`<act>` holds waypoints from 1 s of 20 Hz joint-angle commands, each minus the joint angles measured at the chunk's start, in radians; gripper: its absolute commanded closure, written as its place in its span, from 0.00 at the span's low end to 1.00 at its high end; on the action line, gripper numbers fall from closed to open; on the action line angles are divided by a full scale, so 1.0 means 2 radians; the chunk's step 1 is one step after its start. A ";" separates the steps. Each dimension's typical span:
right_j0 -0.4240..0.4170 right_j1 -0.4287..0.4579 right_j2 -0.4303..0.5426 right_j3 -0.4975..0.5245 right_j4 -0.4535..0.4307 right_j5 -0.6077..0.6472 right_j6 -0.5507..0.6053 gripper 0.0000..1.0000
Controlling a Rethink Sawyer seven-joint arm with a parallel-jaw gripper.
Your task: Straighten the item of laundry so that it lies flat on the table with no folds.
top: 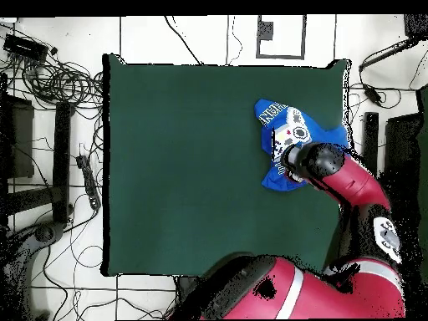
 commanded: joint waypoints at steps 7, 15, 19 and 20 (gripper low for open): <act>-0.004 -0.001 0.027 -0.093 -0.031 0.120 -0.040 1.00; -0.023 0.067 0.070 -0.091 -0.037 0.022 -0.054 1.00; -0.013 0.109 0.057 -0.125 -0.049 0.005 -0.028 1.00; -0.010 0.119 0.054 -0.134 -0.048 -0.002 -0.017 1.00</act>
